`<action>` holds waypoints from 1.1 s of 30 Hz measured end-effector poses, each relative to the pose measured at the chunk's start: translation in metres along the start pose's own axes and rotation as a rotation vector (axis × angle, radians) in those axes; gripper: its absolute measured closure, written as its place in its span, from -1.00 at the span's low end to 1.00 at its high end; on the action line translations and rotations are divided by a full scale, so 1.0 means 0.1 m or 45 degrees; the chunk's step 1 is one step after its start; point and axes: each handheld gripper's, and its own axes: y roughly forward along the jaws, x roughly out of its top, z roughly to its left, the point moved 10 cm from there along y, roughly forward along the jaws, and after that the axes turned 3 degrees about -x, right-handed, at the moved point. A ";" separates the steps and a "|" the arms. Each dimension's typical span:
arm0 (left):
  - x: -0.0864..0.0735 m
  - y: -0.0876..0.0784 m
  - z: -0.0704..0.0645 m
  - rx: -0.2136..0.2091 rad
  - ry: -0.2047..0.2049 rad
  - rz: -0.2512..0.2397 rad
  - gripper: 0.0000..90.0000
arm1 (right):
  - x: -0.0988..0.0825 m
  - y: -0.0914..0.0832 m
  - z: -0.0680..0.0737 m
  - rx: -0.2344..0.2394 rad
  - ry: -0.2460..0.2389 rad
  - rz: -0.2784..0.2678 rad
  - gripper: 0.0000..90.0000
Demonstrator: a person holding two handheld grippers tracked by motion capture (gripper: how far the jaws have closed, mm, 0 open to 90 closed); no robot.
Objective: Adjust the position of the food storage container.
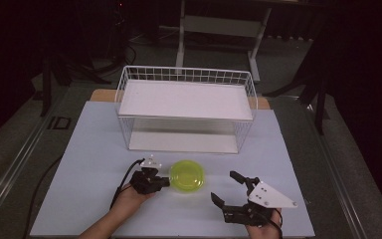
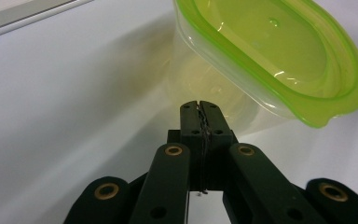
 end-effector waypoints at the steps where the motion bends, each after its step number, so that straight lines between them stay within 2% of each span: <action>1: 0.01 0.02 -0.03 -0.014 0.004 -0.002 1.00 | 0.00 0.00 0.00 -0.001 0.001 -0.001 -0.67; 12: 0.07 0.14 -0.06 -0.009 0.026 0.028 1.00 | -0.02 0.01 -0.03 -0.002 0.014 0.006 -0.67; 16: 0.07 0.11 -0.04 -0.003 0.024 0.019 1.00 | -0.02 0.01 -0.04 -0.006 0.020 0.010 -0.67; 17: 0.08 0.10 -0.05 -0.013 0.016 0.002 1.00 | -0.02 0.01 -0.04 -0.007 0.021 0.009 -0.67; 21: 0.06 0.02 -0.03 -0.007 0.042 -0.012 1.00 | -0.02 0.01 -0.05 -0.011 0.022 0.008 -0.67; 25: 0.04 -0.08 -0.01 -0.001 0.043 -0.024 0.99 | -0.03 0.02 -0.05 -0.011 0.018 0.012 -0.67; 26: 0.03 -0.17 -0.01 -0.003 0.035 -0.039 0.99 | -0.03 0.02 -0.05 -0.012 0.018 0.015 -0.67; 30: 0.00 -0.35 -0.06 -0.028 0.049 -0.077 0.95 | -0.05 0.05 -0.04 -0.011 0.016 0.023 -0.67; 31: 0.00 -0.35 -0.06 -0.028 0.049 -0.077 0.93 | -0.05 0.05 -0.04 -0.011 0.016 0.023 -0.67; 33: 0.00 -0.47 -0.13 -0.061 0.063 -0.116 0.87 | -0.05 0.06 -0.04 -0.010 0.012 0.028 -0.67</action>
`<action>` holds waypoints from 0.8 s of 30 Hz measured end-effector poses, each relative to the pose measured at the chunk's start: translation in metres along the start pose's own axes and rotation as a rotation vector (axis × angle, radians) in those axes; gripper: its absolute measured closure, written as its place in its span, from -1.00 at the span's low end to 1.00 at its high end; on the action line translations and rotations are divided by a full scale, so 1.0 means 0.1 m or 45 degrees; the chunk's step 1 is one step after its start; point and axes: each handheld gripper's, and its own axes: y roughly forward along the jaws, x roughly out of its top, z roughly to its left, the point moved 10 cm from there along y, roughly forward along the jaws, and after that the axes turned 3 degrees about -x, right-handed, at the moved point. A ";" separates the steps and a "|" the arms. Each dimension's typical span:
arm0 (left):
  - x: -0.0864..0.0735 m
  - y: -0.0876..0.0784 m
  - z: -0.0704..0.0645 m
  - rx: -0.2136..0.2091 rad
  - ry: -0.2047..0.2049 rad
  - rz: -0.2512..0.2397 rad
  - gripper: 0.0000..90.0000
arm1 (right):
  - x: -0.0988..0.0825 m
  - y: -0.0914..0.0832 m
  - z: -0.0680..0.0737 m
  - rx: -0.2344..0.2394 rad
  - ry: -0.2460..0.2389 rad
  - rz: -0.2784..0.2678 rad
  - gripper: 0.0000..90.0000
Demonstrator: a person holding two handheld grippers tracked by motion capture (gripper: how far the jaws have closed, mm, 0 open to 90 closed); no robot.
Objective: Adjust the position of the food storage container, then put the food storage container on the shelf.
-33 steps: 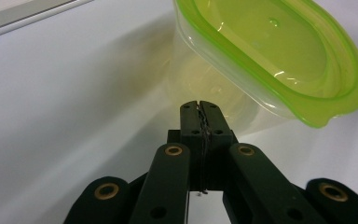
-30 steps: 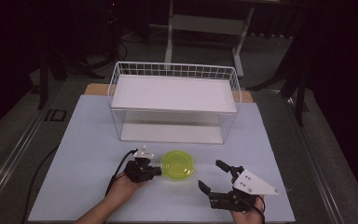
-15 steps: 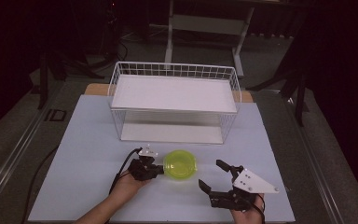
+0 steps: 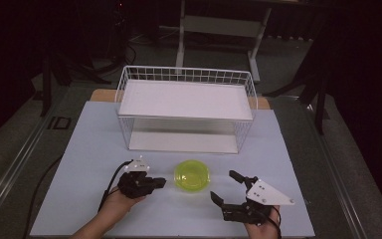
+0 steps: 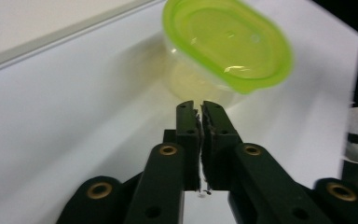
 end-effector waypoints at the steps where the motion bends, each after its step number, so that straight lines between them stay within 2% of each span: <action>1: 0.01 -0.03 -0.02 -0.005 0.004 -0.008 0.82 | -0.01 0.01 0.00 -0.002 -0.002 0.007 -0.67; 4: 0.03 -0.11 -0.07 -0.031 0.006 -0.045 0.51 | -0.02 0.02 0.01 -0.012 -0.017 0.028 -0.67; 5: 0.05 -0.16 -0.12 -0.056 0.004 -0.077 0.51 | -0.02 0.03 0.02 0.000 -0.015 0.033 -0.67; 6: 0.06 -0.19 -0.14 -0.057 0.010 -0.088 0.24 | -0.03 0.04 0.04 0.008 -0.006 0.049 -0.67; 9: 0.08 -0.26 -0.21 -0.074 0.034 -0.124 -0.11 | -0.02 0.05 0.06 0.008 -0.022 0.053 -0.67; 10: 0.08 -0.26 -0.21 -0.074 0.034 -0.124 -0.30 | -0.02 0.05 0.06 0.008 -0.022 0.053 -0.67; 11: 0.11 -0.30 -0.27 -0.089 0.047 -0.146 -0.30 | -0.02 0.06 0.07 0.011 -0.018 0.053 -0.67; 12: 0.12 -0.31 -0.30 -0.105 0.052 -0.154 -0.68 | -0.02 0.06 0.06 0.012 -0.018 0.059 -0.67; 13: 0.13 -0.32 -0.33 -0.127 0.055 -0.163 -0.78 | -0.02 0.06 0.06 0.015 -0.013 0.062 -0.67; 14: 0.15 -0.33 -0.35 -0.127 0.051 -0.170 -0.93 | -0.03 0.06 0.06 0.017 -0.011 0.068 -0.67; 16: 0.19 -0.36 -0.39 -0.127 0.043 -0.206 -0.97 | -0.01 0.06 0.06 0.019 -0.008 0.072 -0.67; 17: 0.22 -0.37 -0.40 -0.107 0.047 -0.226 -0.97 | 0.00 0.06 0.07 0.025 0.006 0.074 -0.67; 21: 0.34 -0.44 -0.49 -0.073 0.086 -0.282 -0.97 | 0.09 0.05 0.12 0.044 0.008 0.061 -0.67; 23: 0.41 -0.46 -0.51 -0.064 0.072 -0.303 -0.97 | 0.15 0.04 0.15 0.052 -0.008 0.059 -0.67; 24: 0.44 -0.46 -0.53 -0.080 0.062 -0.311 -0.97 | 0.18 0.04 0.15 0.045 -0.024 0.062 -0.67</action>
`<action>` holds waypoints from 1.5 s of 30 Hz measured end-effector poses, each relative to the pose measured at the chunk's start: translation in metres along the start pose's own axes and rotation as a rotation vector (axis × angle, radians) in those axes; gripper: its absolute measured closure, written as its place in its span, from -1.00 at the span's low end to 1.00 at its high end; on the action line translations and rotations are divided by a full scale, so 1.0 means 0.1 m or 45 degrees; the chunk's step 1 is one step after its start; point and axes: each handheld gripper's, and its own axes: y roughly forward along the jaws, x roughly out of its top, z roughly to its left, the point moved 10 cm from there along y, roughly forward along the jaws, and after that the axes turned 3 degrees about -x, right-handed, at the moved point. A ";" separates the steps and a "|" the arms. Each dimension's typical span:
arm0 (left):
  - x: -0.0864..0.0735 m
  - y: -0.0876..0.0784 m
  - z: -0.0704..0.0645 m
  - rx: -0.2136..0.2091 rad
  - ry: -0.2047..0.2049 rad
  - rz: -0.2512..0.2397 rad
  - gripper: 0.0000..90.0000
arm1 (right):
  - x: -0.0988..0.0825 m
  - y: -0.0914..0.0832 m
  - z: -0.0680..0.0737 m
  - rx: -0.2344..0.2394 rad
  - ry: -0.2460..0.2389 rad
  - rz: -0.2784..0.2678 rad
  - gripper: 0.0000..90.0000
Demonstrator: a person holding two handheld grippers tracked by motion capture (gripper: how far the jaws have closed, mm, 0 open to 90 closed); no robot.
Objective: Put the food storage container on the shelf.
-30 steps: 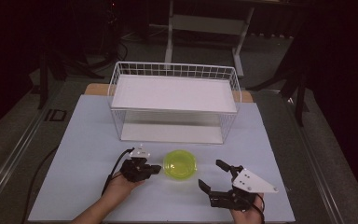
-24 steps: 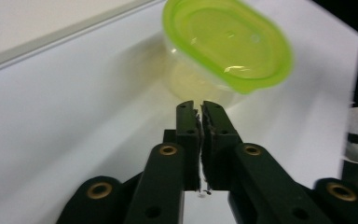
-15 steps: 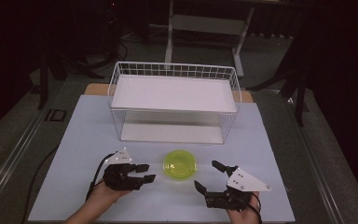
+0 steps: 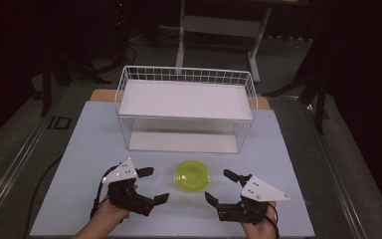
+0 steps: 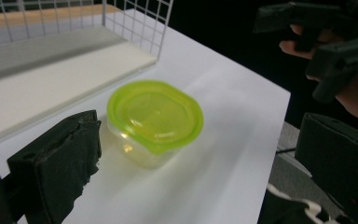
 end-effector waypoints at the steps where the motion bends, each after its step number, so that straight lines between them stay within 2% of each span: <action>1: 0.02 0.01 0.00 0.002 -0.003 0.005 -0.97 | 0.03 0.00 0.00 -0.002 -0.010 0.003 -0.67; 3: 0.08 0.03 0.00 0.021 0.003 -0.010 -0.97 | 0.09 0.01 -0.02 -0.003 -0.024 0.004 -0.67; 5: 0.12 0.06 0.01 0.049 0.026 0.005 -0.97 | 0.14 0.03 -0.07 -0.013 -0.028 0.011 -0.67; 12: 0.29 0.22 0.03 0.021 0.014 -0.044 -0.97 | 0.25 0.17 -0.31 -0.055 0.023 0.008 -0.70; 15: 0.33 0.31 0.08 0.010 -0.023 -0.054 -0.97 | 0.25 0.23 -0.41 -0.078 0.030 0.008 -0.71; 16: 0.33 0.34 0.09 0.000 -0.032 -0.050 -0.97 | 0.24 0.25 -0.45 -0.083 0.045 0.020 -0.71; 18: 0.32 0.40 0.15 0.017 -0.022 -0.003 -0.97 | 0.22 0.30 -0.49 -0.073 0.070 0.033 -0.71; 19: 0.32 0.42 0.17 0.025 -0.019 -0.002 -0.97 | 0.20 0.32 -0.51 -0.080 0.080 0.046 -0.71; 22: 0.29 0.48 0.24 0.029 -0.062 0.043 -0.97 | 0.14 0.39 -0.54 -0.048 0.115 0.090 -0.70; 24: 0.29 0.51 0.27 0.002 -0.091 0.052 -0.97 | 0.08 0.44 -0.53 -0.006 0.142 0.129 -0.72; 25: 0.28 0.53 0.28 -0.001 -0.102 0.058 -0.97 | 0.06 0.46 -0.55 -0.028 0.159 0.133 -0.72; 27: 0.25 0.57 0.32 0.016 -0.105 0.086 -0.97 | 0.01 0.51 -0.56 -0.002 0.199 0.146 -0.73; 29: 0.21 0.60 0.35 0.037 -0.107 0.113 -0.93 | -0.04 0.55 -0.62 -0.028 0.217 0.164 -0.71; 30: 0.20 0.61 0.37 0.055 -0.103 0.116 -0.82 | -0.07 0.57 -0.64 -0.032 0.224 0.176 -0.69; 33: 0.14 0.62 0.42 0.056 -0.164 0.119 -0.76 | -0.16 0.62 -0.67 -0.009 0.273 0.212 -0.59; 35: 0.08 0.63 0.46 0.063 -0.211 0.131 -0.68 | -0.21 0.64 -0.67 0.007 0.344 0.233 -0.58; 39: -0.07 0.65 0.52 0.078 -0.288 0.177 -0.63 | -0.32 0.66 -0.66 0.014 0.436 0.279 -0.45; 41: -0.15 0.66 0.54 0.085 -0.319 0.206 -0.53 | -0.37 0.67 -0.65 0.015 0.449 0.301 -0.32; 42: -0.17 0.66 0.54 0.075 -0.334 0.209 -0.52 | -0.40 0.68 -0.65 0.010 0.461 0.311 -0.32; 45: -0.25 0.68 0.56 0.098 -0.360 0.225 -0.52 | -0.49 0.71 -0.64 0.009 0.467 0.348 -0.27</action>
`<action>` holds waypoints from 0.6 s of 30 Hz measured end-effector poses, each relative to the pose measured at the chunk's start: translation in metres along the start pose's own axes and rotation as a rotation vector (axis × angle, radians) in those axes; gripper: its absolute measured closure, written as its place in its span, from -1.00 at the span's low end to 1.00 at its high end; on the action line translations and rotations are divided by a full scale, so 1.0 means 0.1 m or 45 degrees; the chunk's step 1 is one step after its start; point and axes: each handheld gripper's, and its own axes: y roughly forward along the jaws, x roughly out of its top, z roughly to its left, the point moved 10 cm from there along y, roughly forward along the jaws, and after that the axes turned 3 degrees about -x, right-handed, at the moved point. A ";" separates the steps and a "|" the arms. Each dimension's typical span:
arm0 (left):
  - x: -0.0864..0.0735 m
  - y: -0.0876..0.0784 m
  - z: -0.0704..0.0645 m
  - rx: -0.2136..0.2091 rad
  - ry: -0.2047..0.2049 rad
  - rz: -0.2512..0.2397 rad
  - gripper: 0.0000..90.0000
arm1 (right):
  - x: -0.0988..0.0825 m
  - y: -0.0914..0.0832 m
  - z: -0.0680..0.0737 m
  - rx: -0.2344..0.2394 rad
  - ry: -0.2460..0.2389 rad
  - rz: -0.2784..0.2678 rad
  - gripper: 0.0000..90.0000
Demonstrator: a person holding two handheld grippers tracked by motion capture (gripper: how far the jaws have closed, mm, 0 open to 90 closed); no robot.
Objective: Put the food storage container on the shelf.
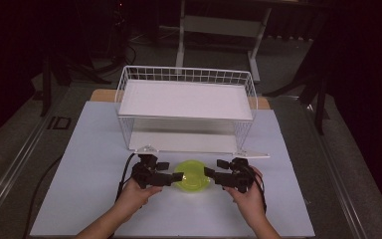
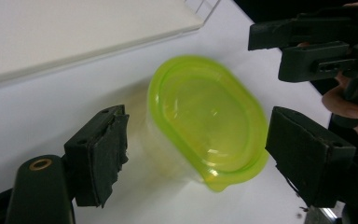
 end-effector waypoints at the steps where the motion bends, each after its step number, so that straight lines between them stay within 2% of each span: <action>1: -0.02 0.02 0.02 0.014 -0.018 0.015 -0.52 | -0.02 0.02 -0.01 0.002 0.012 0.008 -0.26; 4: -0.04 0.04 0.07 0.034 -0.076 0.011 -0.40 | -0.08 0.06 -0.03 0.024 0.062 0.038 -0.07; 6: -0.05 0.05 0.10 0.040 -0.101 0.017 -0.29 | -0.10 0.08 -0.04 0.039 0.100 0.056 -0.04; 7: -0.06 0.06 0.10 0.033 -0.112 0.018 -0.18 | -0.12 0.10 -0.04 0.036 0.104 0.068 -0.01; 9: -0.07 0.08 0.10 0.033 -0.132 0.025 -0.10 | -0.14 0.12 -0.05 0.028 0.112 0.091 0.01; 11: -0.08 0.10 0.10 0.044 -0.121 0.028 -0.02 | -0.15 0.14 -0.06 0.021 0.112 0.108 0.08; 12: -0.09 0.11 0.09 0.035 -0.115 0.040 0.13 | -0.17 0.14 -0.06 0.015 0.114 0.119 0.14; 13: -0.10 0.11 0.09 0.040 -0.111 0.039 0.19 | -0.17 0.14 -0.07 0.004 0.111 0.119 0.20; 15: -0.12 0.12 0.07 0.021 -0.110 0.053 0.39 | -0.19 0.15 -0.05 0.017 0.115 0.133 0.32; 17: -0.14 0.13 0.05 -0.014 -0.119 0.058 0.46 | -0.21 0.16 -0.05 0.012 0.110 0.146 0.42; 18: -0.14 0.13 0.04 -0.019 -0.122 0.056 0.49 | -0.23 0.16 -0.03 0.037 0.116 0.159 0.50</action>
